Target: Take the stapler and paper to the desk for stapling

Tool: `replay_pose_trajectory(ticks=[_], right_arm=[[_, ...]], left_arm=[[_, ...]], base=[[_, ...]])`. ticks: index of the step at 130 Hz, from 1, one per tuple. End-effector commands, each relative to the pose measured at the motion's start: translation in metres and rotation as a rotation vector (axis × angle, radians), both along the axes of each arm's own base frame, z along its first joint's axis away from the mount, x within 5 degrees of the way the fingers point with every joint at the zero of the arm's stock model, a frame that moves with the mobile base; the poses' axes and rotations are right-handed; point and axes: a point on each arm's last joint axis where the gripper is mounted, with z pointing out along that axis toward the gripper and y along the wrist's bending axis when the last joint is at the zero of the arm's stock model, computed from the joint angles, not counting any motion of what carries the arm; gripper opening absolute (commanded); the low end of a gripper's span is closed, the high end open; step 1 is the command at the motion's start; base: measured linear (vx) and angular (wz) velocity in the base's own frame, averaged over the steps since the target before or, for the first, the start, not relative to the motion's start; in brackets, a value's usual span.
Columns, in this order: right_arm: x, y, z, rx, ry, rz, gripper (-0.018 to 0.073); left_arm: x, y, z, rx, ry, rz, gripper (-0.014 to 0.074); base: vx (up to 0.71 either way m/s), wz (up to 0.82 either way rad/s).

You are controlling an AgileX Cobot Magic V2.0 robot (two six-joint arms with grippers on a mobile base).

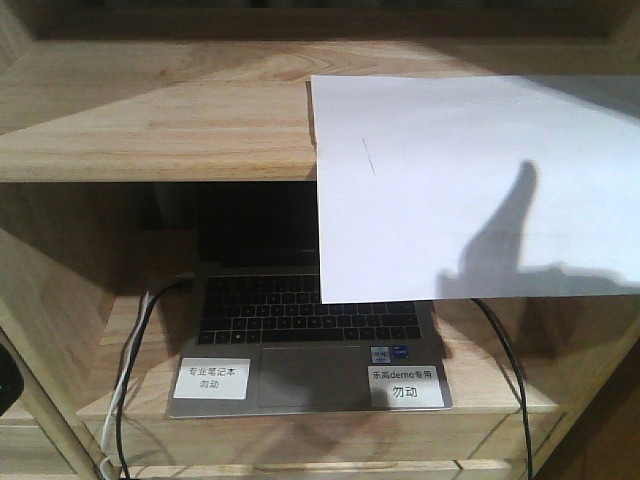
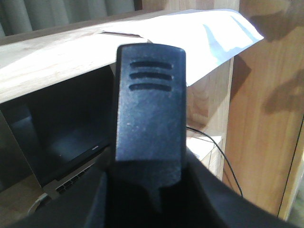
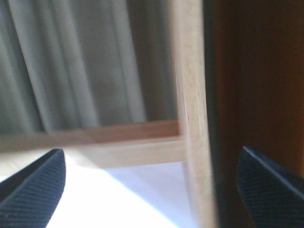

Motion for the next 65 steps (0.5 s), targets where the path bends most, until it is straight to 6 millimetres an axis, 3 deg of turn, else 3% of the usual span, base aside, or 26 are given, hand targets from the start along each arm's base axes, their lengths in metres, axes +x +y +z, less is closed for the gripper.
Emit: replay_pose_trajectory(ticks=[1, 23, 40, 48, 65], right_arm=[[-0.001, -0.001, 0.019, 0.234, -0.149, 0.01, 0.071], [-0.001, -0.003, 0.024, 0.731, -0.241, 0.088, 0.0703], [0.005, -0.004, 0.015, 1.104, -0.323, 0.2, 0.0686], [0.008, -0.004, 0.012, 1.192, -0.382, 0.267, 0.0675], [0.01, -0.003, 0.001, 1.174, -0.441, 0.321, 0.0654]], left_arm=[[0.0, 0.0, 0.018, -0.097, -0.084, 0.003, -0.0006], [0.0, 0.0, 0.018, -0.097, -0.084, 0.003, -0.0006], [0.0, 0.0, 0.018, -0.097, -0.084, 0.003, -0.0006], [0.0, 0.0, 0.018, -0.097, -0.084, 0.003, -0.0006], [0.0, 0.0, 0.018, -0.097, -0.084, 0.003, -0.0006]], base=[[0.0, 0.0], [0.0, 0.0], [0.0, 0.0], [0.0, 0.0], [0.0, 0.0]])
